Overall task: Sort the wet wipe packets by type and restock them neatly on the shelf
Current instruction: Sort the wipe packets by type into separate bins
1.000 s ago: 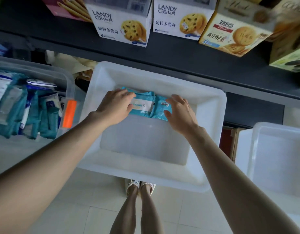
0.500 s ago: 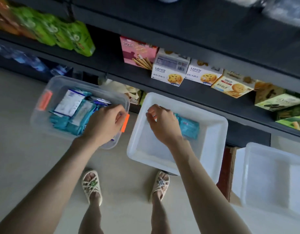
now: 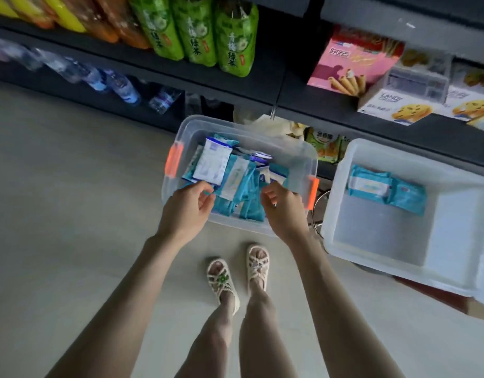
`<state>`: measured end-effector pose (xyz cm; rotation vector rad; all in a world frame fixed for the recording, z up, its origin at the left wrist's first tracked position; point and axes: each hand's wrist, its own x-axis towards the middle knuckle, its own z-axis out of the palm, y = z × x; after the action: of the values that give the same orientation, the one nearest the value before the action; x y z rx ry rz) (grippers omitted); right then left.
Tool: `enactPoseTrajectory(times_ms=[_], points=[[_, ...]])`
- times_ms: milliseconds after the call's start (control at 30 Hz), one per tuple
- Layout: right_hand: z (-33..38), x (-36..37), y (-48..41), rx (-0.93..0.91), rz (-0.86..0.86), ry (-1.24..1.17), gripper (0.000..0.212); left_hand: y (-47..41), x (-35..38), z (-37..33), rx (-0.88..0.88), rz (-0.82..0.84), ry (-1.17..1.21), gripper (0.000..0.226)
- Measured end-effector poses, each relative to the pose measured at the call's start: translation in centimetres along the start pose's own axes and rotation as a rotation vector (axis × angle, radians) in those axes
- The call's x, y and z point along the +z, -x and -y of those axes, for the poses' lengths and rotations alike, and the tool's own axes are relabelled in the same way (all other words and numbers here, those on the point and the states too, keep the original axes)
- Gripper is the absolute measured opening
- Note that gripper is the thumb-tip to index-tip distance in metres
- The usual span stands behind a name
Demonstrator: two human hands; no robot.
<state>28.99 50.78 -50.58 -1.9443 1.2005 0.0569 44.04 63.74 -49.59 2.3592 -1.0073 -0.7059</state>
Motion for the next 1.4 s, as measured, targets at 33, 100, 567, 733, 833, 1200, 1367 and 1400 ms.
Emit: enactPoseTrajectory(times_ms=[33, 100, 567, 733, 833, 1200, 1367, 1400], points=[[0.1, 1.0, -0.7, 0.023, 0.006, -0.018, 0.016, -0.8, 0.2, 0.9, -0.021, 0.004, 0.022, 0.008], [0.2, 2.8, -2.5, 0.066, 0.014, -0.050, 0.017, -2.7, 0.9, 2.5, -0.068, 0.007, 0.073, 0.009], [-1.2, 13.0, -11.4, 0.509, 0.003, -0.221, 0.064, -12.4, 7.0, 9.7, -0.375, 0.121, 0.031, 0.056], [-1.9, 15.5, -12.8, 0.634, -0.070, -0.196, 0.069, -13.7, 8.5, 11.1, -0.409, 0.098, 0.076, 0.054], [-1.9, 15.7, -13.4, 0.674, -0.132, -0.325, 0.060, -14.9, 8.8, 11.8, -0.424, 0.145, 0.171, 0.055], [-2.1, 15.2, -10.5, 0.546, -0.316, -0.557, 0.023, -14.0, 9.5, 11.3, -0.341, 0.154, 0.229, 0.026], [-2.5, 15.0, -10.0, 0.557, -0.284, -0.715, 0.025, -14.8, 9.6, 10.2, -0.457, 0.246, 0.346, 0.035], [-2.7, 14.9, -9.8, 0.565, -0.290, -0.740, 0.026, -15.1, 9.6, 10.4, -0.462, 0.277, 0.347, 0.030]])
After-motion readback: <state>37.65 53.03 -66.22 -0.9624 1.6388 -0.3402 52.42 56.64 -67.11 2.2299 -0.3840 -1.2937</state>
